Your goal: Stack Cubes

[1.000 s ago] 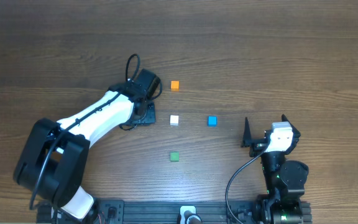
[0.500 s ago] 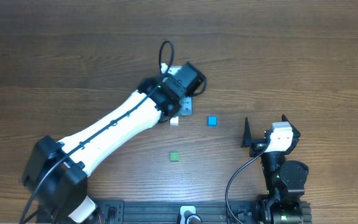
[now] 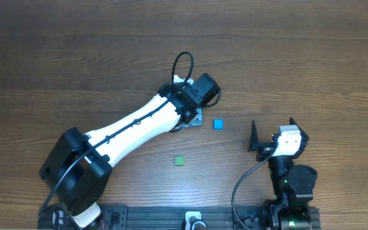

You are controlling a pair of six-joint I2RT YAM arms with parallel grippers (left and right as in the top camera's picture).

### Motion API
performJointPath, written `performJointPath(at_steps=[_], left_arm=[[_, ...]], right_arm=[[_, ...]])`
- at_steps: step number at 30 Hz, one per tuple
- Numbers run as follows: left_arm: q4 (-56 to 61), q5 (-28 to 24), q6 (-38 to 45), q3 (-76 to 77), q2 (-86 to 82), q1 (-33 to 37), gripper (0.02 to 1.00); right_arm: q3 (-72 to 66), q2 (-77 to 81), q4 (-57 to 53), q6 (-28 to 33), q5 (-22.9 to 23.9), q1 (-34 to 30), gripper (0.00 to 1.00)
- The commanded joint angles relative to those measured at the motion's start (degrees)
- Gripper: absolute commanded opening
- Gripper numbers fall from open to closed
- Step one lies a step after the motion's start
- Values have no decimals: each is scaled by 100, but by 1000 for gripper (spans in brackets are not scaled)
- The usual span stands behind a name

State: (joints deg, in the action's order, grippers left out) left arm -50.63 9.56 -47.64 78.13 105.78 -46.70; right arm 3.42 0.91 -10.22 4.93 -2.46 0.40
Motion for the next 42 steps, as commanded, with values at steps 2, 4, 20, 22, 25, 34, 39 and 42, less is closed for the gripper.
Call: performJointPath(at_steps=[2, 4, 20, 22, 25, 34, 39, 42], left_arm=[[-46, 103, -63, 50, 306, 63, 123], [-48, 101, -72, 50, 378, 87, 123], [-68, 13, -83, 50, 623, 160, 126], [-66, -9, -85, 48, 671, 160, 126], [-66, -11, -90, 48, 697, 160, 126], [-24, -9, -105, 50, 699, 160, 178], [-24, -7, -105, 50, 699, 160, 421], [-24, -9, -105, 50, 699, 160, 492]], right_arm=[[-52, -42, 20, 28, 39, 17, 991], [-52, -42, 20, 28, 39, 17, 993], [-52, -42, 20, 28, 39, 17, 993], [-52, -42, 20, 28, 39, 17, 991], [-52, -42, 20, 28, 37, 17, 993], [-52, -42, 20, 28, 39, 17, 991], [-52, -42, 20, 28, 39, 17, 991], [-52, -42, 20, 28, 39, 17, 993]])
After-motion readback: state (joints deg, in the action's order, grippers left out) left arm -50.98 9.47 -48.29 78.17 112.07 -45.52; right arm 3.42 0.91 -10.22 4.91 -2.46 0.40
